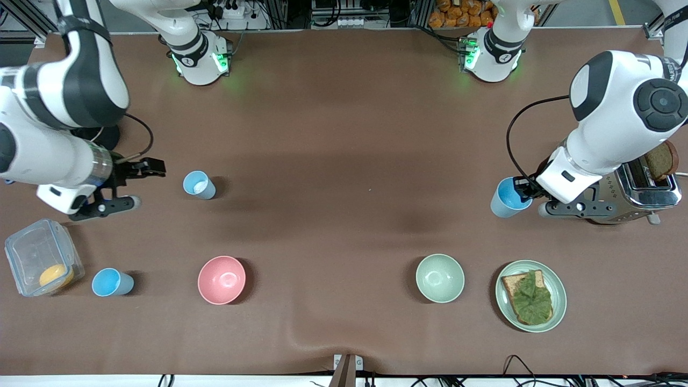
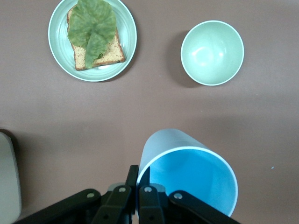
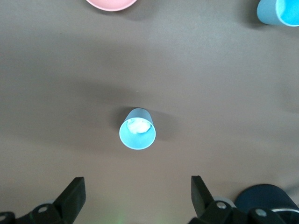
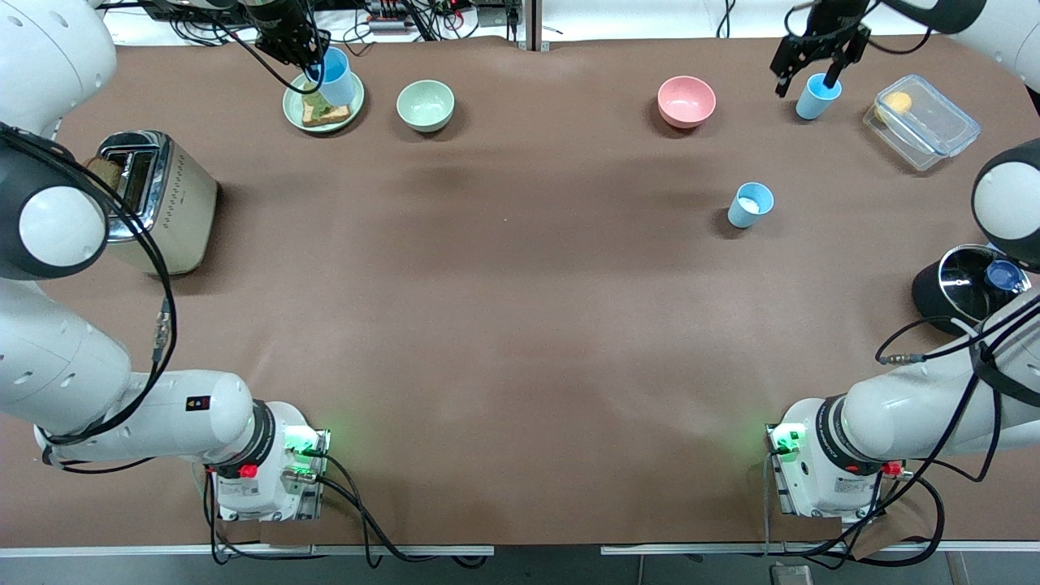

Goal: Stack blue cups with both arms
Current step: 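Grasp the other blue cup with the right gripper while the left gripper holds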

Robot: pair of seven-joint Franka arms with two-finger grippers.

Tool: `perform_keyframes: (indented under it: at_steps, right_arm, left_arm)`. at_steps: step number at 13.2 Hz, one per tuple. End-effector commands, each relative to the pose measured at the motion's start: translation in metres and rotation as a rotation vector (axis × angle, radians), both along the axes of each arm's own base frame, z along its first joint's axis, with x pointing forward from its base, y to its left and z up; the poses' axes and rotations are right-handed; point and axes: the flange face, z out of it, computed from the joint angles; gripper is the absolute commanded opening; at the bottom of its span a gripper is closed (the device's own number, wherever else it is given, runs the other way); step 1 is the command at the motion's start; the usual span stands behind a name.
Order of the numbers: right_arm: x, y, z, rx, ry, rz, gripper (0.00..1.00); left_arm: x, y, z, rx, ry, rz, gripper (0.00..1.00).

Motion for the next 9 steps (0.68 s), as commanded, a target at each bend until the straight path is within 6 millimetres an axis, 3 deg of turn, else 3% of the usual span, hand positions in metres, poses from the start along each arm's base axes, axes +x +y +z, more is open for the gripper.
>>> perform_keyframes:
  at_steps: [1, 6, 9]
  right_arm:
    - [-0.054, -0.019, -0.027, 0.015, -0.074, -0.026, 1.00]
    - [-0.094, -0.046, -0.112, 0.015, -0.131, -0.067, 1.00]
    - [-0.100, -0.047, -0.149, 0.018, -0.173, -0.069, 1.00]
  left_arm:
    - [0.005, -0.004, 0.012, 0.004, -0.001, 0.005, 0.00]
    - [0.005, -0.012, 0.017, -0.004, -0.005, 0.022, 0.00]
    - [-0.004, -0.044, 0.018, -0.021, 0.001, 0.074, 0.00]
